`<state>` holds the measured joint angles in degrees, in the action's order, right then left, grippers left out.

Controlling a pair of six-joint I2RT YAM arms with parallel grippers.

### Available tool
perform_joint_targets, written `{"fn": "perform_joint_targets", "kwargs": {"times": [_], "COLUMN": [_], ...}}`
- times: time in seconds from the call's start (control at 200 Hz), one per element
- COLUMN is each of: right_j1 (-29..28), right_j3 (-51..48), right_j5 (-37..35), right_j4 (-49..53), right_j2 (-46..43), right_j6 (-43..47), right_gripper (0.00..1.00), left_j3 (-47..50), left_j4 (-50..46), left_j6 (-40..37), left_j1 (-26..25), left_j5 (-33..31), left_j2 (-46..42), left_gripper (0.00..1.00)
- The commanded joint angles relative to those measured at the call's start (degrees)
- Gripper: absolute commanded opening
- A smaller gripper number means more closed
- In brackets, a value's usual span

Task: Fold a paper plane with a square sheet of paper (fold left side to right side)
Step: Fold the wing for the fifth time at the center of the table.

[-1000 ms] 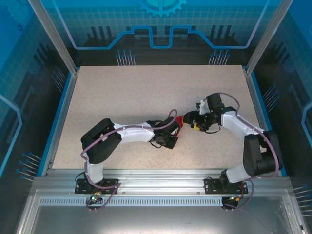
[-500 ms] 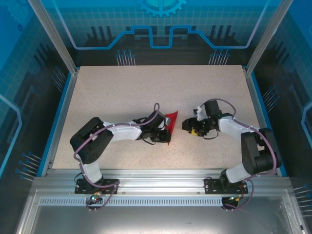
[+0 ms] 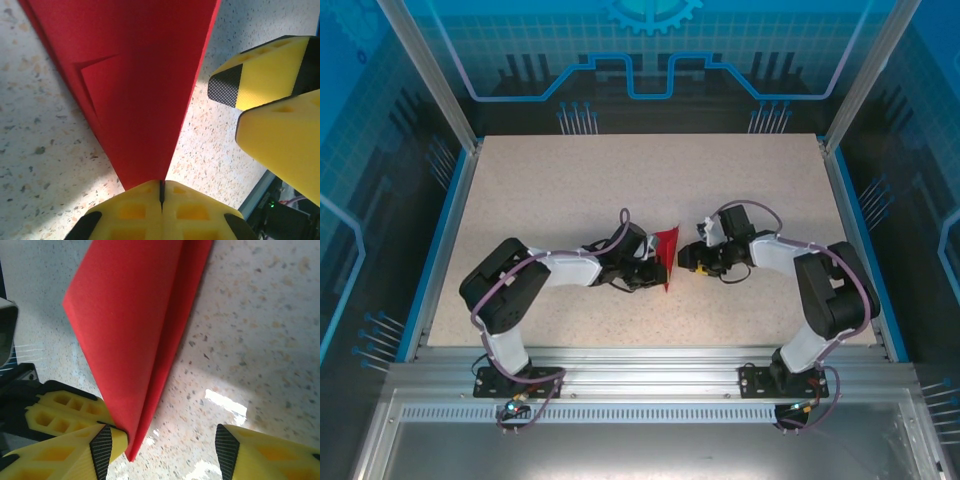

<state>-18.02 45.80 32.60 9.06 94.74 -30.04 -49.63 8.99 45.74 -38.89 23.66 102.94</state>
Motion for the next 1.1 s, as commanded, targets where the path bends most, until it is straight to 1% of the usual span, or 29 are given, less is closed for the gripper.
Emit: {"fn": "perform_joint_targets", "kwargs": {"times": [0.0, 0.04, 0.205, 0.42, 0.435, 0.515, 0.705, 0.955, 1.095], "right_j1": [-1.1, -1.1, -1.5, -2.1, -2.2, -2.2, -2.7, -3.2, -3.7], "right_j3": [2.1, 2.2, 3.7, 4.3, 5.8, 6.7, 8.2, 10.5, 11.3], "right_j5": [0.9, 1.1, 1.1, 1.7, 1.5, 1.0, 1.0, -0.1, -1.9], "right_j4": [-2.5, -2.9, -3.6, -5.4, -5.4, -5.3, -5.4, -4.0, -1.9], "right_j2": [1.1, 1.5, 4.0, 7.3, 7.4, 8.4, 10.2, 12.5, 13.4], "right_j6": [-0.5, -0.8, -1.3, -2.7, -2.7, -2.8, -3.1, -2.3, -1.5], "right_gripper": [0.6, 0.6, 0.59, 0.54, 0.53, 0.51, 0.5, 0.42, 0.38], "left_j3": [2.1, 2.5, 2.5, 2.8, 2.7, 2.7, 2.7, 3.1, 3.2], "left_j4": [5.6, 6.9, 7.3, 8.5, 8.6, 8.7, 8.6, 9.7, 9.8], "left_j6": [4.3, 5.0, 5.4, 6.3, 6.4, 6.4, 6.4, 7.2, 7.3], "left_j1": [1.1, 1.2, 1.4, 1.7, 1.7, 1.6, 1.7, 1.7, 1.7], "left_j5": [3.4, 3.8, 4.0, 4.5, 4.6, 4.6, 4.6, 4.5, 4.5], "left_j2": [0.7, 1.1, 1.9, 2.7, 2.8, 3.0, 3.4, 3.9, 4.1], "left_gripper": [0.0, 0.0, 0.0, 0.0, 0.0, 0.0, 0.0, 0.0, 0.0]}}
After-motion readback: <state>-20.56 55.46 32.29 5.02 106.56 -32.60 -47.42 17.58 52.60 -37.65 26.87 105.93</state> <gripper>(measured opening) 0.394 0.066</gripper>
